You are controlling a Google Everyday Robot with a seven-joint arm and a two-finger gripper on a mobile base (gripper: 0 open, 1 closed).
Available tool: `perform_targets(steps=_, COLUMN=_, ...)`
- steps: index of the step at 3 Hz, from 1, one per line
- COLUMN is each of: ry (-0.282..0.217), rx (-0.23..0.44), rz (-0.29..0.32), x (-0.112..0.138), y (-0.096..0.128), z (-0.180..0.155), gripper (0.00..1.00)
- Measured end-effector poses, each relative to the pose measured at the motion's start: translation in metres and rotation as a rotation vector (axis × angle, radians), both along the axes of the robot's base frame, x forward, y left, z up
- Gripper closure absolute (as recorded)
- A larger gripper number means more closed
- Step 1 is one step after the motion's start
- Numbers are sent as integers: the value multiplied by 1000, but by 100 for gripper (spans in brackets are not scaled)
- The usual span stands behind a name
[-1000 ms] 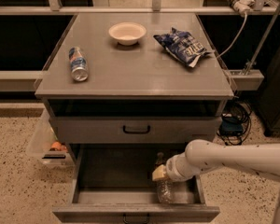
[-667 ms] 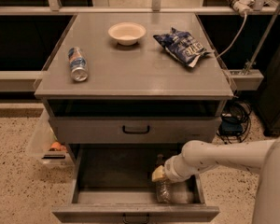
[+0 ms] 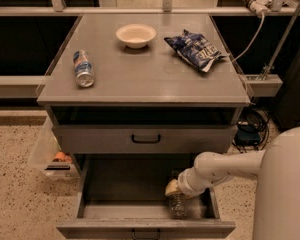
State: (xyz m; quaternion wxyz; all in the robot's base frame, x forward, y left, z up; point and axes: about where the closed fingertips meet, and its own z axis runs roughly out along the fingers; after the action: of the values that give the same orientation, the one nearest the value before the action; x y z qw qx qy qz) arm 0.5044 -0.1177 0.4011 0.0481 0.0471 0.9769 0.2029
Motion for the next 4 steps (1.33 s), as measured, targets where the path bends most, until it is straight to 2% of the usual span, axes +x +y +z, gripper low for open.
perform_targets(steps=1, ry=2, rx=-1, rz=-1, x=0, y=0, z=-1, gripper=81)
perform_targets(steps=4, ry=2, rx=-1, rz=-1, x=0, y=0, z=-1, gripper=11)
